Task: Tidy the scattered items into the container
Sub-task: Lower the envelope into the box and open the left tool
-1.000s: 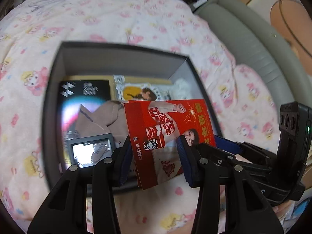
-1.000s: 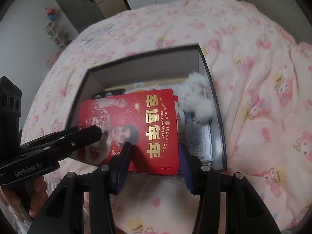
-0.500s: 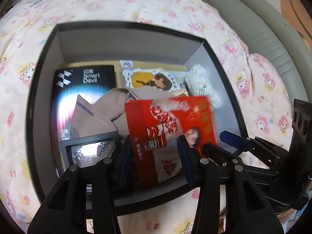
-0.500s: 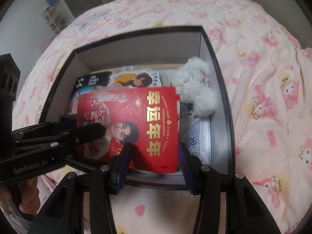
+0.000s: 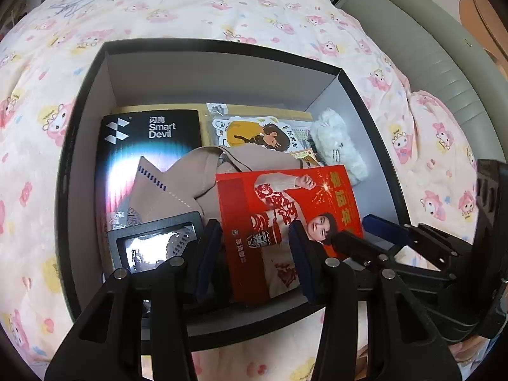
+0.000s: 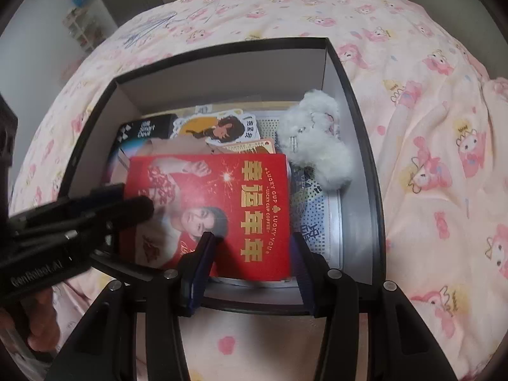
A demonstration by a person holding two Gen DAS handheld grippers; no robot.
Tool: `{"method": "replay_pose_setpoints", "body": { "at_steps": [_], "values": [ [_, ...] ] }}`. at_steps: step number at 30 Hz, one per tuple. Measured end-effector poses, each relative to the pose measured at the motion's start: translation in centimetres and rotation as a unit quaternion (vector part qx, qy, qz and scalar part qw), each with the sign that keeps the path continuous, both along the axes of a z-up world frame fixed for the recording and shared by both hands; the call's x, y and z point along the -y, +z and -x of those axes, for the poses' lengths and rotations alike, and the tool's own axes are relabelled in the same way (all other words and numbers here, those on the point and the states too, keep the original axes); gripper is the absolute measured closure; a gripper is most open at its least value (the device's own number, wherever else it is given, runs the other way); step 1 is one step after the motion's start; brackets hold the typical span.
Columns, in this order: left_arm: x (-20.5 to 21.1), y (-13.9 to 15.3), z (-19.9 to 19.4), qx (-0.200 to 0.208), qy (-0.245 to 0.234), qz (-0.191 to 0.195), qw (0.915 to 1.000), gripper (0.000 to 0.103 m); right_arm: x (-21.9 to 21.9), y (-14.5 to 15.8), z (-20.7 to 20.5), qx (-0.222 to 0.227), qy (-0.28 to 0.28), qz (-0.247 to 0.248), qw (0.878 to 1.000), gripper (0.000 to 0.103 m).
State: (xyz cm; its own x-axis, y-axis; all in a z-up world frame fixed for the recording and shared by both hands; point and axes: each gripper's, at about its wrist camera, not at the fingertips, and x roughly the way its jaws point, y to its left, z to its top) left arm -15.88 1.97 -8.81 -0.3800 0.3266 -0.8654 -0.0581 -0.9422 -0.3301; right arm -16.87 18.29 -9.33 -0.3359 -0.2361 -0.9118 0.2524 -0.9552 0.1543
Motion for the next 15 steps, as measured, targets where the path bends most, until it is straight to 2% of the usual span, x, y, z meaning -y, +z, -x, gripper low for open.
{"method": "replay_pose_setpoints", "body": {
  "at_steps": [3, 5, 7, 11, 12, 15],
  "values": [
    [0.0, 2.2, -1.0, -0.039, 0.009, 0.038, 0.9985, 0.053, 0.1, 2.0, -0.8, -0.035, -0.009, -0.016, 0.999, 0.058],
    [0.1, 4.3, -1.9, -0.071, 0.017, 0.057, 0.9957, 0.039, 0.2, 4.1, -1.6, -0.063, -0.015, -0.017, 0.998, 0.058],
    [0.2, 6.9, -2.9, -0.11, 0.028, 0.066, 0.9913, 0.029, 0.4, 6.4, -2.5, -0.089, -0.02, -0.018, 0.996, 0.053],
    [1.1, 12.0, -5.6, -0.179, 0.059, 0.084, 0.9784, 0.013, 0.3, 11.5, -4.9, -0.154, -0.045, -0.027, 0.987, 0.034],
    [1.3, 13.3, -6.5, -0.195, 0.065, 0.084, 0.975, 0.012, 0.2, 12.7, -5.6, -0.169, -0.051, -0.028, 0.984, 0.03],
    [2.0, 16.5, -9.3, -0.233, 0.08, 0.081, 0.9657, 0.002, 0.1, 16.0, -8.4, -0.214, -0.064, -0.017, 0.975, 0.025]
  ]
}}
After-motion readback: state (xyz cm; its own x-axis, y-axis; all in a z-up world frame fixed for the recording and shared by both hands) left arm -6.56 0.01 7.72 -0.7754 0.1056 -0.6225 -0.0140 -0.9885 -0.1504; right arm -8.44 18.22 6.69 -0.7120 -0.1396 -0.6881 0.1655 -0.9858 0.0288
